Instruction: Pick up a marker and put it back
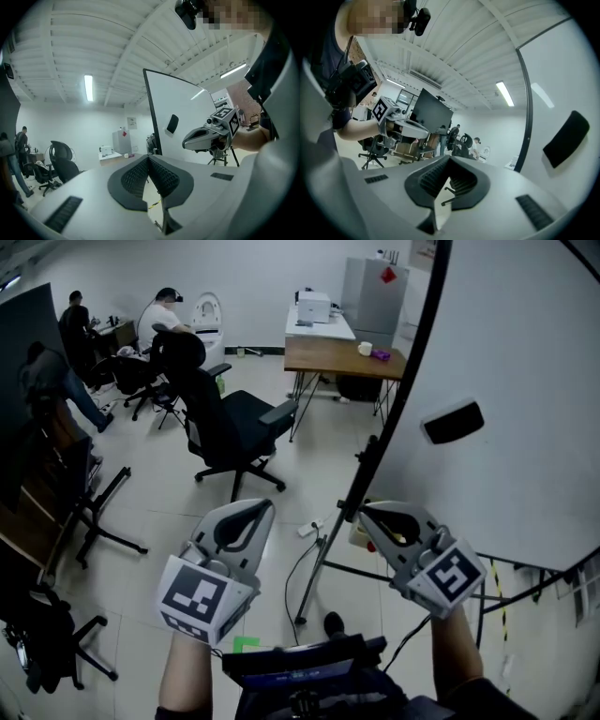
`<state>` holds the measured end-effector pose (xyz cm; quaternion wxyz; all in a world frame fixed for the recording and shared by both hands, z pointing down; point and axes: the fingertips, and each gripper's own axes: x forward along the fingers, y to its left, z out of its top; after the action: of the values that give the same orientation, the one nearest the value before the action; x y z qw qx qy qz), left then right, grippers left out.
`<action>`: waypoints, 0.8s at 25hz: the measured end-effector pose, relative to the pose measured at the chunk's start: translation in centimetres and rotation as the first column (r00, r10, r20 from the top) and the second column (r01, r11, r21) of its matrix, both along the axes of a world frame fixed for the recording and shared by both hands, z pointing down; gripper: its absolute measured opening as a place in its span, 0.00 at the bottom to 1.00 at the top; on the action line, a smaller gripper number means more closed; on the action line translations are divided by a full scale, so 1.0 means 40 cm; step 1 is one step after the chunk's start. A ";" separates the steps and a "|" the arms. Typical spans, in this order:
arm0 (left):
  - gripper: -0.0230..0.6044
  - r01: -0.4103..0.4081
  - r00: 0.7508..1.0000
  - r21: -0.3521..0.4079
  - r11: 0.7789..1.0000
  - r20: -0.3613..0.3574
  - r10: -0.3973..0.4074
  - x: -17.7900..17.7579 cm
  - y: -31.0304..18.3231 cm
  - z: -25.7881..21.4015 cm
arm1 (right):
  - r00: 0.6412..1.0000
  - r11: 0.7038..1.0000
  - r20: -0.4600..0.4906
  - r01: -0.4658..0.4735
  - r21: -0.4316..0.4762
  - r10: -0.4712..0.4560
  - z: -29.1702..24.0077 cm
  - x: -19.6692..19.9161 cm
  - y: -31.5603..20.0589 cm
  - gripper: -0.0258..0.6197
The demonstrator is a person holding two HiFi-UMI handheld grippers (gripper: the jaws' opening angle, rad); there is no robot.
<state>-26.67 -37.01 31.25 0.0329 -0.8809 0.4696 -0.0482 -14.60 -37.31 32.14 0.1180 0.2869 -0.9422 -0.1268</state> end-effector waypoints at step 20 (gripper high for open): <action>0.03 0.226 0.971 -0.007 0.974 0.082 -0.224 0.248 0.147 -0.026 | 0.966 0.967 0.058 0.254 0.008 -0.254 -0.012 0.245 0.081 0.06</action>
<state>-16.76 -31.14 30.19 0.0388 -0.8195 0.5644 -0.0912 -4.79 -34.09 31.66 0.0732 0.1676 -0.9742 -0.1326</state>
